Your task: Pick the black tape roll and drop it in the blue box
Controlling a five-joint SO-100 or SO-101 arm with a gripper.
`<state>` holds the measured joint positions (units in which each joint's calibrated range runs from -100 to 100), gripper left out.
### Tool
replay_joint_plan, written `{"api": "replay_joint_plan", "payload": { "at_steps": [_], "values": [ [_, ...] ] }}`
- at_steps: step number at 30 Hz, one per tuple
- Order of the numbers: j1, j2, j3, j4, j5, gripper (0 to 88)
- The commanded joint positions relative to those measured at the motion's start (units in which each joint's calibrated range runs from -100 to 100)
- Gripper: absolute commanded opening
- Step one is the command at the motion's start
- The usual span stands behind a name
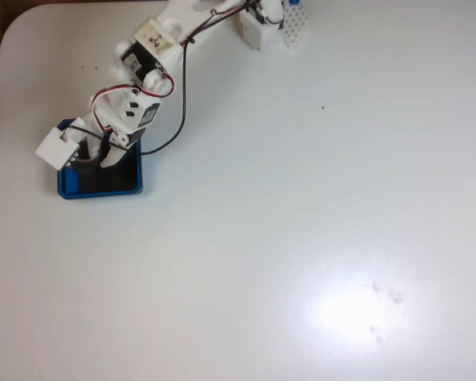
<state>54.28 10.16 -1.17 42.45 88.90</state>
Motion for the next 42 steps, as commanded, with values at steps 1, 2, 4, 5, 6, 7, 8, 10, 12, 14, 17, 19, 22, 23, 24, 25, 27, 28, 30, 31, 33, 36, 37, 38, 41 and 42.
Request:
{"api": "replay_joint_plan", "payload": {
  "at_steps": [1, 2, 4, 5, 6, 7, 8, 10, 12, 14, 17, 19, 22, 23, 24, 25, 27, 28, 30, 31, 33, 36, 37, 38, 41, 42],
  "values": [
    [0.58, 0.21, -3.96, -1.44, -0.29, 2.0],
    [0.97, 0.54, -3.96, -1.44, -0.29, 2.0],
    [1.66, 1.04, -3.87, -1.44, -0.29, 2.0],
    [1.95, 1.38, -3.87, -1.44, -0.29, 2.0],
    [2.14, 1.54, -3.78, -1.44, -0.29, 2.0],
    [2.24, 1.54, -3.6, -1.44, -0.29, 2.0],
    [2.24, 1.54, -3.51, -1.28, -0.02, 2.0],
    [2.24, 1.54, -3.42, -0.78, 0.41, 2.1],
    [2.24, 1.54, -3.33, -0.61, 0.41, 2.1],
    [2.05, 1.29, -3.33, -0.61, 0.41, 2.1],
    [1.85, 1.38, -3.33, -0.61, 0.41, 2.1],
    [1.66, 1.46, -3.24, -0.53, 0.5, 2.2],
    [1.66, 1.54, -3.24, -0.53, 0.06, 2.7],
    [1.66, 1.54, -3.24, -0.53, -0.11, 2.7],
    [1.66, 1.54, -3.24, -0.53, -0.2, 2.7],
    [1.66, 1.54, -3.24, -0.53, -0.2, 2.8],
    [1.56, 1.54, -3.24, -0.53, -0.2, 2.8],
    [1.56, 1.54, -3.24, -0.53, -0.2, 2.8],
    [1.56, 1.54, -3.24, -0.53, -0.2, 2.8],
    [1.56, 1.54, -3.24, -0.53, -0.2, 2.9],
    [1.56, 1.54, -3.24, -0.53, -0.29, 4.0],
    [1.56, 1.54, -3.24, -0.53, -0.29, 8.5],
    [1.56, 1.54, -3.15, -0.53, -0.29, 10.0],
    [1.56, 1.54, -3.15, -0.53, -0.2, 11.4],
    [1.66, 1.54, -3.15, -0.53, -0.2, 12.5],
    [1.66, 1.54, -3.15, -0.53, 0.06, 12.6]
  ]
}}
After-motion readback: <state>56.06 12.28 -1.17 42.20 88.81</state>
